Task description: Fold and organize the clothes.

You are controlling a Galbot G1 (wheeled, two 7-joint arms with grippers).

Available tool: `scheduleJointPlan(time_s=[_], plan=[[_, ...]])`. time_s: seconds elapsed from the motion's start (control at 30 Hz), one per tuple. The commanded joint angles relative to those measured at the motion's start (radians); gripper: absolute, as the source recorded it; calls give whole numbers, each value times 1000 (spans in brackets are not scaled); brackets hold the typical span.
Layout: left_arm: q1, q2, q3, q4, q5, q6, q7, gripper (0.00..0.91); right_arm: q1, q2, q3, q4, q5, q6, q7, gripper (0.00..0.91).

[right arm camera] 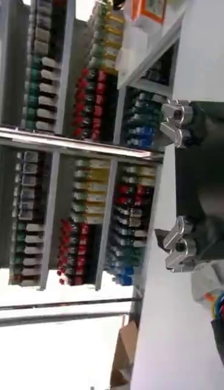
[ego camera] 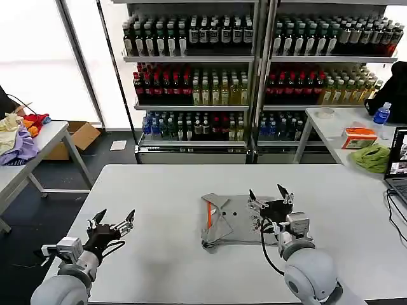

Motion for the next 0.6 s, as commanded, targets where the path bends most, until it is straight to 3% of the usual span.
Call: scheduleJointPlan(time_s=[0.03, 0.2, 0.6], plan=[[35, -54, 0, -7, 50, -11, -6, 907, 77, -8, -110, -215, 82, -10, -92, 907], [49, -60, -6, -10, 55, -12, -5, 907, 90, -12, -144, -287, 84, -8, -122, 907], [59, -67, -8, -28, 57, 3, -6, 907, 54, -33, -149, -256, 143, -11, -90, 907]])
